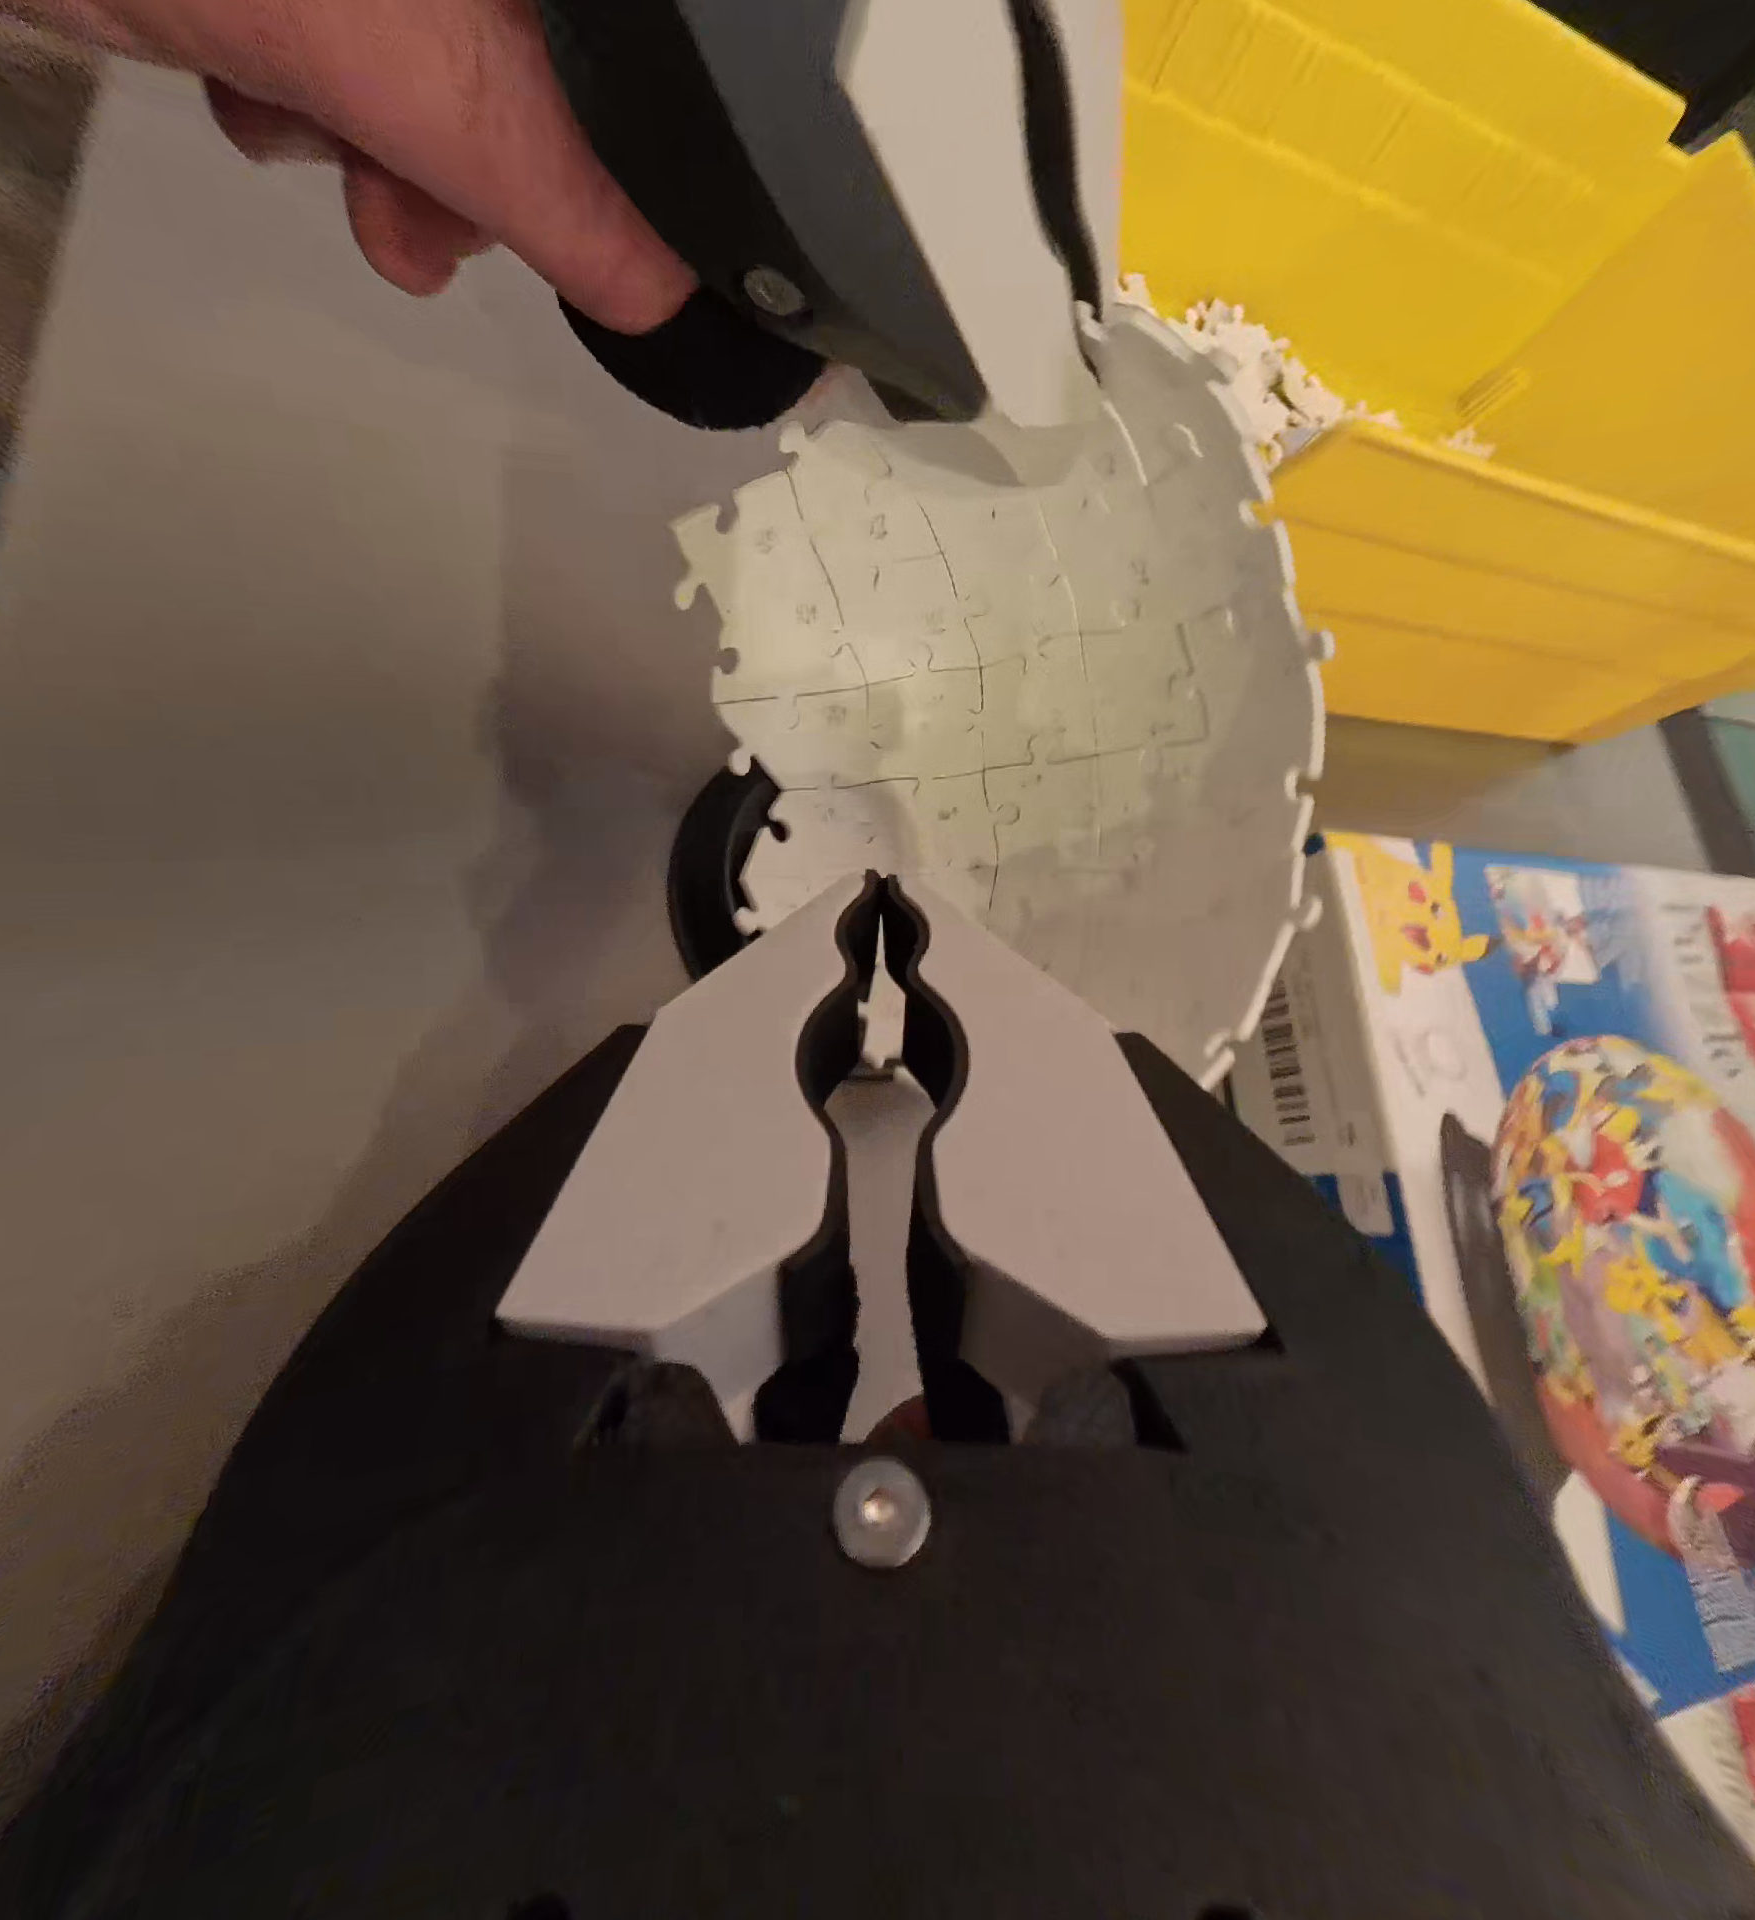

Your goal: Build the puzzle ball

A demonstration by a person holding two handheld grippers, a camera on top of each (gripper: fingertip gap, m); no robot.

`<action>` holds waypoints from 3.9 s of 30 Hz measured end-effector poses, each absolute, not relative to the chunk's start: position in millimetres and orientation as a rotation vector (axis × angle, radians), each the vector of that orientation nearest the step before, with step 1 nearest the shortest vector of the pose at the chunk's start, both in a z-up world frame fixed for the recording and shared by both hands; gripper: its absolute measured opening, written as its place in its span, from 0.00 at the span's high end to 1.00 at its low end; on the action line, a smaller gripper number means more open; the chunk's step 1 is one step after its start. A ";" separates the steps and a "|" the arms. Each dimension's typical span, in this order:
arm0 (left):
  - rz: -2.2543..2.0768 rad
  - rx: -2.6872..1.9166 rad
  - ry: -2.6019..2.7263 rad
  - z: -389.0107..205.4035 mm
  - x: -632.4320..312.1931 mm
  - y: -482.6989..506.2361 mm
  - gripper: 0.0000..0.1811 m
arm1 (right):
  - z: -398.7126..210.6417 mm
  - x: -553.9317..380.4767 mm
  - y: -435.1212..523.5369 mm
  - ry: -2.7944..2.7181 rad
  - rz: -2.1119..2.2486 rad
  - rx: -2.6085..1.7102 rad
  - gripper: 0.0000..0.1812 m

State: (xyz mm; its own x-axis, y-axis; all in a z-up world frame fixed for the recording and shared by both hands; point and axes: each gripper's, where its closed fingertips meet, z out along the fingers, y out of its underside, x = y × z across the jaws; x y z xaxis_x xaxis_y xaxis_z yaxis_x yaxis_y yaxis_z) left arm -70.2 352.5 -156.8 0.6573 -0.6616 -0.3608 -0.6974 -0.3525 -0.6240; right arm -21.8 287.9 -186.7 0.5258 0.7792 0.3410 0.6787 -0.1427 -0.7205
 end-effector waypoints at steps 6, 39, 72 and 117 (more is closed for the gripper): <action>0.059 -2.055 1.034 -155.4 -73.7 355.6 0.99 | -218.7 -23.6 309.3 -1.272 -0.183 -1.927 1.00; 0.071 -1.953 1.031 -143.4 -82.9 364.7 0.99 | -218.2 28.2 246.1 -1.029 0.230 -2.266 0.83; 0.022 -1.939 1.020 -144.4 -85.6 367.8 0.99 | -222.0 22.9 233.0 -0.878 0.440 -2.360 0.75; -0.032 -1.908 1.042 -143.2 -81.7 363.9 0.99 | -232.4 9.0 261.9 -1.024 0.313 -2.304 0.83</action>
